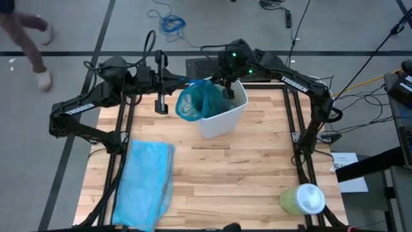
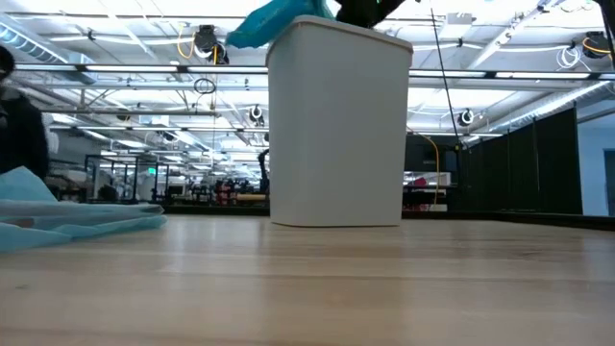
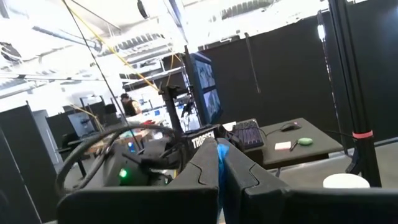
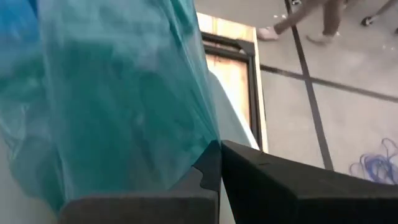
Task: Place trash/remove bag and relplace
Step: Close the trash bag
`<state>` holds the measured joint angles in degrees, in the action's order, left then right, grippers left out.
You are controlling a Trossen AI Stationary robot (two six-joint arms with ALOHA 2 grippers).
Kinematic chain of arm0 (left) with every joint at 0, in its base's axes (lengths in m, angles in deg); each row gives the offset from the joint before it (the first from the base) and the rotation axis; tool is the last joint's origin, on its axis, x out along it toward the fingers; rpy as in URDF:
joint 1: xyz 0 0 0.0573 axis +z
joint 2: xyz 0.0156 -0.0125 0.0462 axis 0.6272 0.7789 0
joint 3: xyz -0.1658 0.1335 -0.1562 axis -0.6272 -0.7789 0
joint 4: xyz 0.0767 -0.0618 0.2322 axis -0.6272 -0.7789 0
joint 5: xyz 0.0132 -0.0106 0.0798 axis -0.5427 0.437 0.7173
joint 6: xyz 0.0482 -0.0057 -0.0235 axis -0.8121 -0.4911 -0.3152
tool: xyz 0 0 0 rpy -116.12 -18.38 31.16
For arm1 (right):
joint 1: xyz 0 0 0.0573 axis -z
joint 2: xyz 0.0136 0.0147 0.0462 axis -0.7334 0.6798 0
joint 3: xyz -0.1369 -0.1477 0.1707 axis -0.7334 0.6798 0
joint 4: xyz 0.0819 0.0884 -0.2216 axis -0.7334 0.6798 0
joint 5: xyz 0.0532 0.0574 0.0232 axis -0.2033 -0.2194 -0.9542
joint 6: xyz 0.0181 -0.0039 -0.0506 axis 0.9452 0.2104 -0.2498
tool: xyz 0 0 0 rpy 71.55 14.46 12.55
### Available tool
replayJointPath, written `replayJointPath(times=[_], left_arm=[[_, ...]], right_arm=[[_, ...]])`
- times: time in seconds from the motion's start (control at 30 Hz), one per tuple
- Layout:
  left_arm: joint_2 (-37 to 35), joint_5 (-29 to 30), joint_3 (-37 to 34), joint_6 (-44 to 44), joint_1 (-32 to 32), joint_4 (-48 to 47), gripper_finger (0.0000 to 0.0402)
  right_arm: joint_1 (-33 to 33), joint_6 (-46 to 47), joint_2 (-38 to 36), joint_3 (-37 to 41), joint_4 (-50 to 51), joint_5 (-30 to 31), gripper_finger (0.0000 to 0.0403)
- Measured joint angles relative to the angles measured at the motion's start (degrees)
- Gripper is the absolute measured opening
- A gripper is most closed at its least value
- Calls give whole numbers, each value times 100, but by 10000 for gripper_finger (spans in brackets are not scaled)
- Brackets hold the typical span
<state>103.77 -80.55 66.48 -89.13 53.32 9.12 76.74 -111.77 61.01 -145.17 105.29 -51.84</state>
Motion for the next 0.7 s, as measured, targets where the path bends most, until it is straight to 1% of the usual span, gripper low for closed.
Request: replayJointPath(times=[0.17,0.37,0.43,0.57,0.7], left_arm=[[2,2,-2,-5,0,-51,0],[-9,4,-2,-63,-2,-254,0],[-16,81,0,-193,-4,-394,0],[-31,330,2,-304,-4,-668,0],[-31,405,2,-305,-4,-763,0]], right_arm=[[39,43,0,290,-109,-3,0],[49,107,2,336,-82,96,0],[67,193,-18,343,-75,164,0],[108,301,-140,345,-63,525,0],[106,351,-314,345,-72,542,0]])
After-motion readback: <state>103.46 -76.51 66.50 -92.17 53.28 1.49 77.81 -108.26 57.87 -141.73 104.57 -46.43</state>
